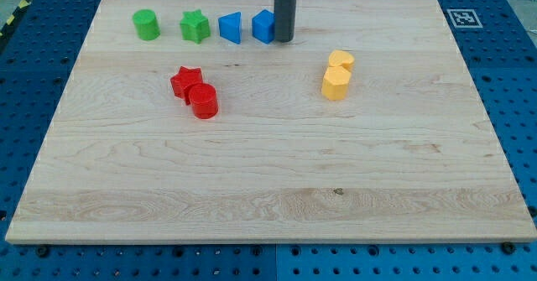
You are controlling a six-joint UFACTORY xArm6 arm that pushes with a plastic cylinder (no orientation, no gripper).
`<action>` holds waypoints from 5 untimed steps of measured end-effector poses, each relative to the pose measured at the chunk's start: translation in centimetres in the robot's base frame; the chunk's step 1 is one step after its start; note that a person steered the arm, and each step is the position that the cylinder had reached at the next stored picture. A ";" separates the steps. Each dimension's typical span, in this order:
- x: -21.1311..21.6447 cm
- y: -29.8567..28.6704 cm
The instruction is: Point your arm towards the yellow hexagon
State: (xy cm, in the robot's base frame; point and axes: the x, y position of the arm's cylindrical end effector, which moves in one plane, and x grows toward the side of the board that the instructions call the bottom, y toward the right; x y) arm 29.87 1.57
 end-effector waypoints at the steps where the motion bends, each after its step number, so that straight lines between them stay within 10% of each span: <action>1: 0.3 0.2; 3: 2.8 12.6; 5: 16.3 16.0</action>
State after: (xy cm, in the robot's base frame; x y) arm 46.13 17.55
